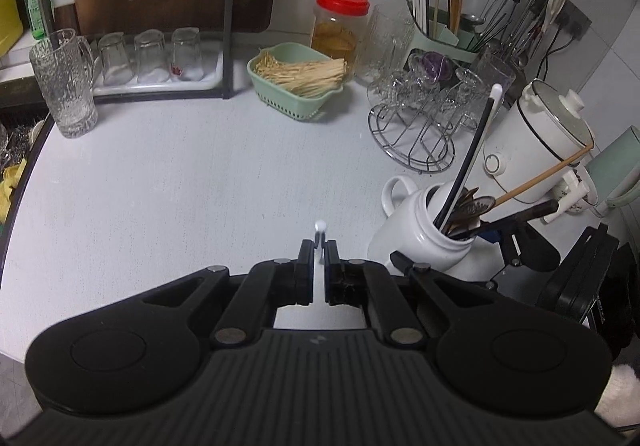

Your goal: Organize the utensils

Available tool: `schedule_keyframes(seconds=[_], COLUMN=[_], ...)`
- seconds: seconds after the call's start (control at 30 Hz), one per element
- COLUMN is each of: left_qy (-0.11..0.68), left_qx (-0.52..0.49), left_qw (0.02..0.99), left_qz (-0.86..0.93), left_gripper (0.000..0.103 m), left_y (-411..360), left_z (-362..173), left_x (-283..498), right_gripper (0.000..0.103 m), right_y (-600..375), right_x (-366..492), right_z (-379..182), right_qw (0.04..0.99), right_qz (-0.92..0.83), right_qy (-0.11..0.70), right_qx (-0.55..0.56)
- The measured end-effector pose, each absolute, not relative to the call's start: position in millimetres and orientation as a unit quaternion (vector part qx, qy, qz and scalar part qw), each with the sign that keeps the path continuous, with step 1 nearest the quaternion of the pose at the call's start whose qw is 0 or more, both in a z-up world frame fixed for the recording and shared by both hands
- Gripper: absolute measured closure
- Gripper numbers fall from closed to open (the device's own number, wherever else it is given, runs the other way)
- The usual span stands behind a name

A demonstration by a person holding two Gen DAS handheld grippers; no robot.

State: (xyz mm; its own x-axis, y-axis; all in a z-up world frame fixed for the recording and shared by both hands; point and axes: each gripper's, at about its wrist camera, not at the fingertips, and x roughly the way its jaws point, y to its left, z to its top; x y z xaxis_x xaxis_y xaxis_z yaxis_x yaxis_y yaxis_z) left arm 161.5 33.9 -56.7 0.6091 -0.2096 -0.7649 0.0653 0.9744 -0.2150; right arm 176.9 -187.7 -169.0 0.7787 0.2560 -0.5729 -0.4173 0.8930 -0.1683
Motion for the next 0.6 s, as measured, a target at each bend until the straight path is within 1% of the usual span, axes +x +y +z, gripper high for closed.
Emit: schedule_keyframes(seconds=[0.33, 0.6], left_qy=[0.399, 0.375], left_qx=[-0.093, -0.099], left_qw=[0.909, 0.917], left_qz=[-0.072, -0.092], left_gripper=[0.098, 0.098], left_y=[29, 25], left_z=[-48, -25], left_x=[161, 161], right_gripper=[0.012, 0.012], right_y=[-187, -187], right_x=[176, 175], right_z=[-169, -170], right_qw=[0.932, 0.934], right_qz=[0.18, 0.176], right_qy=[0.278, 0.275], right_qx=[-0.146, -0.146])
